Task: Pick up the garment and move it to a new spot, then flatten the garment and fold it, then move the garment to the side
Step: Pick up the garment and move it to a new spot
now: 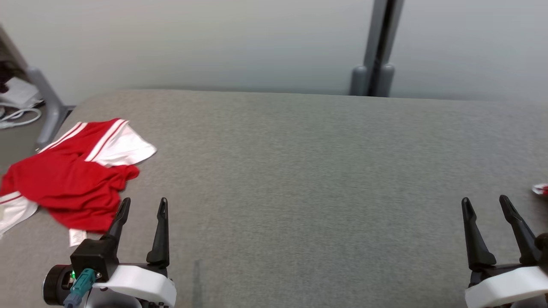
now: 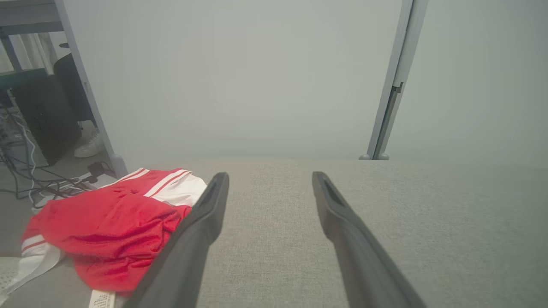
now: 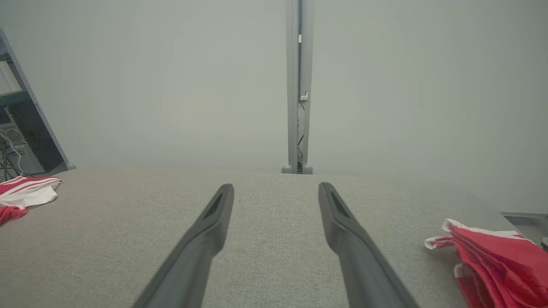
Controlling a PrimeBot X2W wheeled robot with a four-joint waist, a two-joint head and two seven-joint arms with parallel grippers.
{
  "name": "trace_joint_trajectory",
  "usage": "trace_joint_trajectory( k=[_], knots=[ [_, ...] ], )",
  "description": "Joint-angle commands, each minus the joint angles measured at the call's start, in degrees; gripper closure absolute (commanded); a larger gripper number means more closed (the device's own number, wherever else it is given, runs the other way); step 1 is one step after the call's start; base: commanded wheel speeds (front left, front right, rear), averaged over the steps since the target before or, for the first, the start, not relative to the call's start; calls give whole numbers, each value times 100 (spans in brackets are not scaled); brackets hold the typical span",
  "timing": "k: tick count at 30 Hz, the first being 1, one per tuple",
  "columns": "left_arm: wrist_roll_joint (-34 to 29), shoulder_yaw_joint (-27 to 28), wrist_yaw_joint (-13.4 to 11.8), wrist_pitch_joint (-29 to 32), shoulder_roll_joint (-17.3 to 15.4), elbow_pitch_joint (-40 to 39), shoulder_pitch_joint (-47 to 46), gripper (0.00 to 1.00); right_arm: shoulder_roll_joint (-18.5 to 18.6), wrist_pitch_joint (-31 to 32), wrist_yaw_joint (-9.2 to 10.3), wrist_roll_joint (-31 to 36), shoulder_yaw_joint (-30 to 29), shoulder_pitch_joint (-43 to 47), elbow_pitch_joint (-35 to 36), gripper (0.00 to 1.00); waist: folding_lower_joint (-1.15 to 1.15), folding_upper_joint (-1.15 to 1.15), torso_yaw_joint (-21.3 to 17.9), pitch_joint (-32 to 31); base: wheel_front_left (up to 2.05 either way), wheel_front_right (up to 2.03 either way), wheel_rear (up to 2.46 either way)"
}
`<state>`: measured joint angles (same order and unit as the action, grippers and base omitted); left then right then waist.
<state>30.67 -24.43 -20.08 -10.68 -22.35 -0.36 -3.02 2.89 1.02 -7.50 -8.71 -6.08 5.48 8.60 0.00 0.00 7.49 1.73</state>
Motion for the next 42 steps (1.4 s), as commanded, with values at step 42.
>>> trace_joint_trajectory(
  k=[42],
  knots=[
    [-17, 442, 15, -388, 134, 177, -878, 0, 14, 146, 2, -29, 369, -405, 36, 0, 0, 0, 1880, 487, 0, 0, 0]
  ],
)
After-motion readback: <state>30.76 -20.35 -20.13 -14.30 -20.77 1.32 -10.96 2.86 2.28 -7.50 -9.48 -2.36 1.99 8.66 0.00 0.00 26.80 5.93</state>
